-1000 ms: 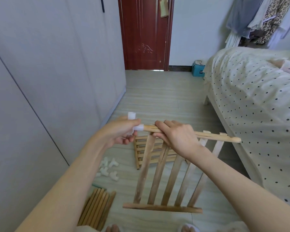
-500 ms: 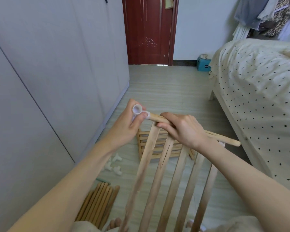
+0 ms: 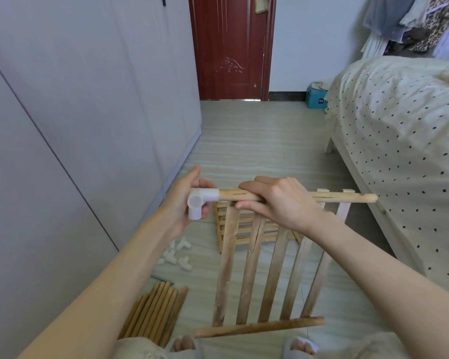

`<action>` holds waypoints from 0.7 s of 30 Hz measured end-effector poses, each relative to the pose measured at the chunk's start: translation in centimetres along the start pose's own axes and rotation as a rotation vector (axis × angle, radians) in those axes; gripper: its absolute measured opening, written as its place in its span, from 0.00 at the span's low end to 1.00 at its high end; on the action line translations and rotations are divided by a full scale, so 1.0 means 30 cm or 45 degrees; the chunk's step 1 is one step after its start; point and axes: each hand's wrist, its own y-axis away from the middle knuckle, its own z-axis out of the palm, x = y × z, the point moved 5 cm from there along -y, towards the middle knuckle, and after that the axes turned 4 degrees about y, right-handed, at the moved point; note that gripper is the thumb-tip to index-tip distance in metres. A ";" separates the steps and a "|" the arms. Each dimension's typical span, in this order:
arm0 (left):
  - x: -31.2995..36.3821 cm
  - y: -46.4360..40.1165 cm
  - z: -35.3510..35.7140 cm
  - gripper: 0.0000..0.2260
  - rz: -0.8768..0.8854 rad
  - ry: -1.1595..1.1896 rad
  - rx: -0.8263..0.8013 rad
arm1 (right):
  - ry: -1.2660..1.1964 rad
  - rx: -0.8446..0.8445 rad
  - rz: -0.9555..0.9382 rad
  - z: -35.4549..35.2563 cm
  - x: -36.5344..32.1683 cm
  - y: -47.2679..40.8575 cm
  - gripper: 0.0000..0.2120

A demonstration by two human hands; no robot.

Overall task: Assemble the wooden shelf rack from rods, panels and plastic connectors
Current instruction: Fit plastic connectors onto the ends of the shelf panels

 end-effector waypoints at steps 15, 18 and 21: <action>0.002 0.011 0.041 0.14 0.121 -0.042 -0.119 | -0.006 0.112 0.014 -0.017 -0.054 0.035 0.19; -0.023 0.006 0.037 0.13 0.009 0.014 -0.066 | 0.036 0.128 0.009 -0.006 -0.045 0.041 0.19; -0.036 0.001 0.034 0.13 -0.033 -0.003 0.030 | -0.002 0.089 0.070 0.025 -0.015 0.043 0.21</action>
